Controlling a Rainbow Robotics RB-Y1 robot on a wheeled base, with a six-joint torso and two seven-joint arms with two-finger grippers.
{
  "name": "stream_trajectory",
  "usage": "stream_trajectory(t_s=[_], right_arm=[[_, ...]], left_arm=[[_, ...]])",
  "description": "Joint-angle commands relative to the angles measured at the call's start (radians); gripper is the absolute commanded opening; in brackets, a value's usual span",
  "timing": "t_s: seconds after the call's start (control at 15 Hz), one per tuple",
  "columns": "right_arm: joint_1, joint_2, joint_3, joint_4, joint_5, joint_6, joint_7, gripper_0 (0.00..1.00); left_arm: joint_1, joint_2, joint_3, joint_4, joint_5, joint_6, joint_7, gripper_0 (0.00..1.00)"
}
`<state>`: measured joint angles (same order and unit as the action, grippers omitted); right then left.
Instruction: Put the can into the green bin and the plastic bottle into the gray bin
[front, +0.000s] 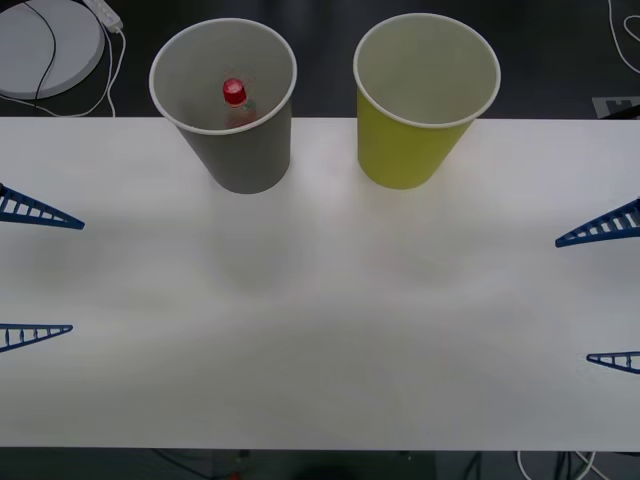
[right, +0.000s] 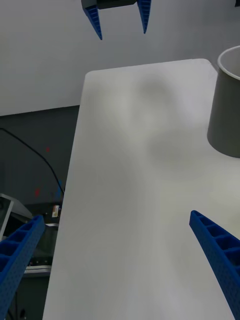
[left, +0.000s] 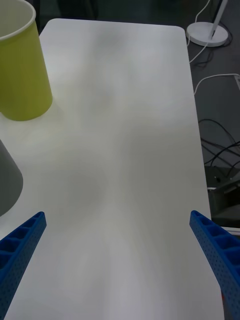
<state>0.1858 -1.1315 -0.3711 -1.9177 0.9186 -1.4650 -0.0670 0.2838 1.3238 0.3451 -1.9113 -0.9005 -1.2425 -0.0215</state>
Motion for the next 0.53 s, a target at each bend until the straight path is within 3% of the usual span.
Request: stream_trajectory(t_s=[0.07, 0.53], right_arm=[[0.011, 0.007, -0.003, -0.011, 0.006, 0.000, 0.007, 1.00], [0.011, 0.007, -0.005, -0.011, 0.016, 0.000, 0.007, 1.00]], left_arm=[[0.000, 0.000, 0.000, 0.000, 0.000, 0.000, 0.000, 1.00], [0.000, 0.000, 0.000, 0.000, 0.000, 0.000, 0.000, 1.00]])
